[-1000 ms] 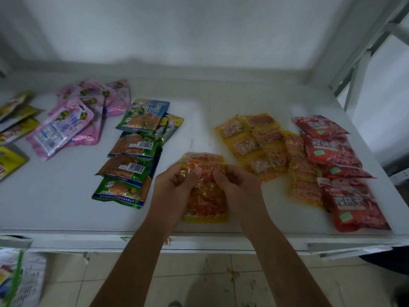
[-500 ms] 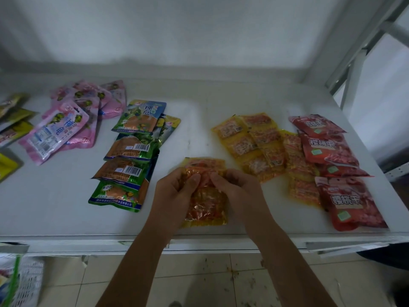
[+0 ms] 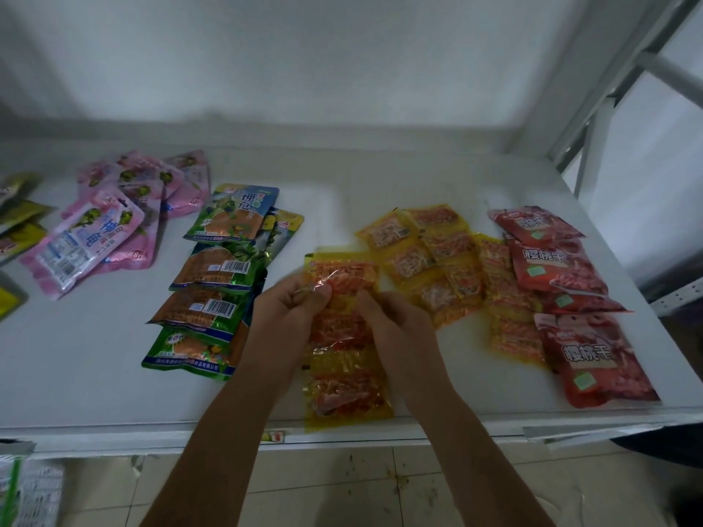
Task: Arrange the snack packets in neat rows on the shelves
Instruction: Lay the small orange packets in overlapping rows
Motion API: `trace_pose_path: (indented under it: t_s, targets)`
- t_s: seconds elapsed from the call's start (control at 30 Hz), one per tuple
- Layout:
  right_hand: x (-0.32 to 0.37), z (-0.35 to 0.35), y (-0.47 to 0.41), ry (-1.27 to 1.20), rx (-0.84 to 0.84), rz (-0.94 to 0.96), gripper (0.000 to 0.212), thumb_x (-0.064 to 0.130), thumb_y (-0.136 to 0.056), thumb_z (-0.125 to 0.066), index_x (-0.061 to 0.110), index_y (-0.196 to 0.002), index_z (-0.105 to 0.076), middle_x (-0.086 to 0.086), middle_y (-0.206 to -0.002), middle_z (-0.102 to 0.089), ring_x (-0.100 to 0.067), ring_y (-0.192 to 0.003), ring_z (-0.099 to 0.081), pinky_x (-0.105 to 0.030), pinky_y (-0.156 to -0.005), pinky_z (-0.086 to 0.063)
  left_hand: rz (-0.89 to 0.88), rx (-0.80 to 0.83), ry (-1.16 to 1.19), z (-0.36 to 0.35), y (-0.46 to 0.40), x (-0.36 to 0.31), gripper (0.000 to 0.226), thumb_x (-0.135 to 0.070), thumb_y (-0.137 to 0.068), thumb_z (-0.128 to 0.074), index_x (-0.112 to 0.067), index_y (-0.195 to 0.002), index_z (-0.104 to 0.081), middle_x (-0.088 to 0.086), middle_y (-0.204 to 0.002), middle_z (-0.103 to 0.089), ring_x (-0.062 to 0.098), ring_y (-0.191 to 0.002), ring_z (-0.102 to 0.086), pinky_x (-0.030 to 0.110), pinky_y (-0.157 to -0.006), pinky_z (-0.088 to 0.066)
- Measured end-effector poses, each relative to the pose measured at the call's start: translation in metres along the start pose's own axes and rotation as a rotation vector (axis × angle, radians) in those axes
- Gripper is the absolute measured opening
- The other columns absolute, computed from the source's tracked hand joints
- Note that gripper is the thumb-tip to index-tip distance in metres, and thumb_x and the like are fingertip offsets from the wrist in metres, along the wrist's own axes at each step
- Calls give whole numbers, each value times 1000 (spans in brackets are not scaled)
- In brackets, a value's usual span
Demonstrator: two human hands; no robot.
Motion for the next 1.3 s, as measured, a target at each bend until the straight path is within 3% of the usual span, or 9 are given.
trace_pose_path:
  t_s: [0.17, 0.43, 0.63, 0.8, 0.93, 1.0, 1.1, 1.2, 1.3]
  targets:
    - [13, 1, -14, -20, -26, 2, 15, 42, -95, -71, 29, -95, -75, 8, -88, -76, -14, -88, -72, -49, -88, -61, 15, 12, 15, -7, 1, 0, 17, -13, -101, -66, -6, -111, -77, 20, -102, -78, 40, -97, -76, 57, -87, -62]
    - [8, -1, -11, 44, -138, 59, 37, 39, -99, -68, 8, -80, -70, -11, -73, -66, -20, -70, -64, -44, -69, -55, -27, -66, -176, -10, -3, -1, 17, -24, -100, -69, -13, -98, -82, 13, -93, -80, 36, -90, -77, 60, -83, -62]
    - [7, -6, -15, 8, -118, -16, 34, 48, -85, -65, 15, -89, -75, -6, -86, -74, -28, -86, -72, -56, -81, -61, -29, -81, -177, -11, -1, -2, 15, -22, -98, -72, -11, -95, -82, 19, -92, -78, 41, -91, -76, 63, -81, -62]
    - [9, -3, -17, 65, -116, -15, 34, 51, -93, -69, 19, -88, -78, -2, -82, -76, -20, -81, -72, -48, -78, -61, -96, -174, -253, -10, -8, -4, 53, -48, -85, -79, 4, -90, -73, 33, -87, -69, 53, -85, -69, 68, -73, -60]
    - [15, 18, -12, 197, -119, 79, 24, 41, -96, -71, 26, -115, -74, 16, -84, -70, -2, -82, -67, -28, -75, -53, -222, -249, -417, -11, -16, -11, 50, -45, -90, -74, 3, -77, -66, 28, -71, -61, 41, -64, -60, 54, -62, -58]
    - [17, 41, -7, 370, -225, 152, 27, 34, -97, -69, 27, -123, -72, 16, -90, -70, -8, -88, -68, -34, -83, -56, -237, -288, -542, -9, -21, -16, 49, -45, -96, -71, 1, -81, -65, 17, -69, -58, 30, -69, -57, 44, -61, -48]
    - [18, 74, 5, 638, -372, 227, 29, 22, -95, -60, 26, -121, -71, 6, -108, -72, -23, -97, -68, -33, -77, -50, -272, -307, -767, -11, -24, -23, 37, -46, -101, -62, -13, -116, -69, 8, -106, -70, 34, -108, -63, 46, -84, -53]
    - [10, 90, 12, 1005, -342, 99, 34, 31, -100, -57, 25, -133, -61, 1, -127, -59, -27, -114, -57, -31, -78, -34, -285, -307, -904, -20, -14, -22, 54, -34, -101, -63, -11, -148, -49, 12, -153, -46, 32, -140, -40, 50, -108, -42]
    - [-4, 87, 15, 1082, -345, 196, 33, 33, -97, -62, 15, -125, -66, -7, -114, -57, -31, -107, -55, -35, -75, -42, -449, -355, -953, -29, 1, -20, 34, -22, -98, -63, -12, -130, -60, 11, -138, -51, 30, -126, -46, 46, -97, -47]
Point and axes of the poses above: each hand's wrist, its own y-axis away from the middle knuckle, its own z-axis out of the back of the hand, x = y × z, the point moved 4 cm from there along -y, towards the middle knuckle
